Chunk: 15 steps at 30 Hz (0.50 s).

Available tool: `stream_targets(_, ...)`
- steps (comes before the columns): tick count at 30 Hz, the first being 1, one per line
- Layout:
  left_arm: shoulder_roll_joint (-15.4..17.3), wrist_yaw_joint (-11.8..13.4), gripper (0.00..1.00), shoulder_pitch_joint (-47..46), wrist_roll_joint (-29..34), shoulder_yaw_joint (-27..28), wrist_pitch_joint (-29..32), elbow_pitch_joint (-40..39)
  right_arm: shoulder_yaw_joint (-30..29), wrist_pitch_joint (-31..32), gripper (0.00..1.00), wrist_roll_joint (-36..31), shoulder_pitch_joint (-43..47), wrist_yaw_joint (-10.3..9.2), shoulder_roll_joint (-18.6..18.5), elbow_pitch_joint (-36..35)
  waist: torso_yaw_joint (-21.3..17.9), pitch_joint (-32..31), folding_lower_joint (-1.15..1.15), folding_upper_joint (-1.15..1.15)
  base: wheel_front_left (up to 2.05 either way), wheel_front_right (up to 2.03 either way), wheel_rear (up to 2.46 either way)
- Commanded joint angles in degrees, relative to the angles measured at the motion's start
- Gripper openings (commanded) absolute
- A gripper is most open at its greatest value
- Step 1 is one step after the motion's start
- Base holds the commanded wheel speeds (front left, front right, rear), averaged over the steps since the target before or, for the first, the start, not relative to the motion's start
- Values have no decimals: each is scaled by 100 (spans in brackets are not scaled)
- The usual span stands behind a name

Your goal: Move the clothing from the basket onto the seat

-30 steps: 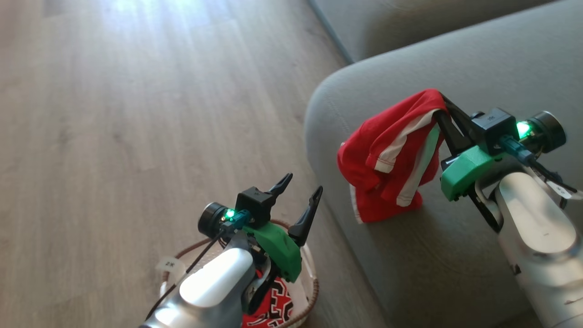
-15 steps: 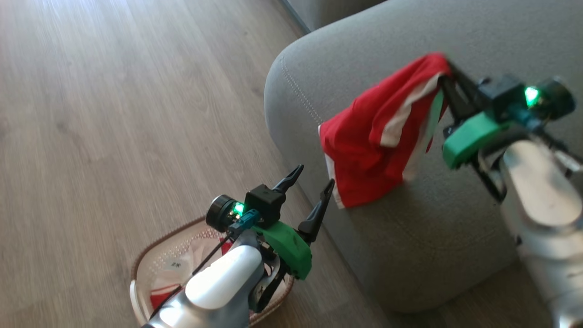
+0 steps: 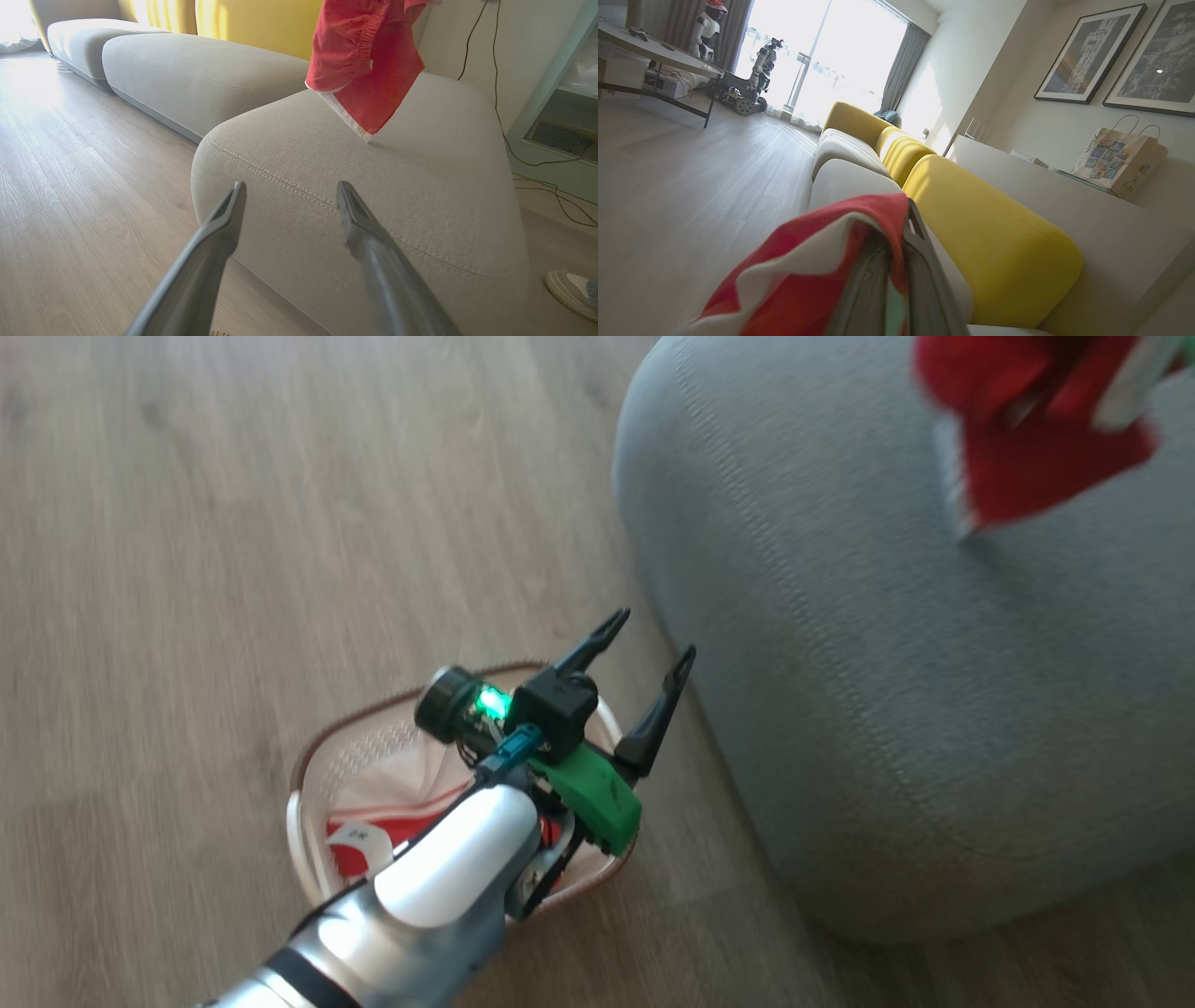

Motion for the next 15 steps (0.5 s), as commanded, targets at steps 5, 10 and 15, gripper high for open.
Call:
stream_targets(5, 192, 110, 100, -467, 230, 121, -54, -455, -591, 7, 0, -322, -709, -2, -414, 130, 590, 769, 0, 0, 0, 0, 0)
stream_targets(10, 228, 145, 100, -635, 383, 9, 4, -759, -1177, -38, 0, -677, -685, -2, -380, 577, 893, 1131, 0, 0, 0, 0, 0)
stream_targets(15, 279, 171, 100, -710, 476, -91, 91, -932, -1797, -90, 0, -1023, -356, -2, -75, 1093, 1098, 1386, 0, 0, 0, 0, 0)
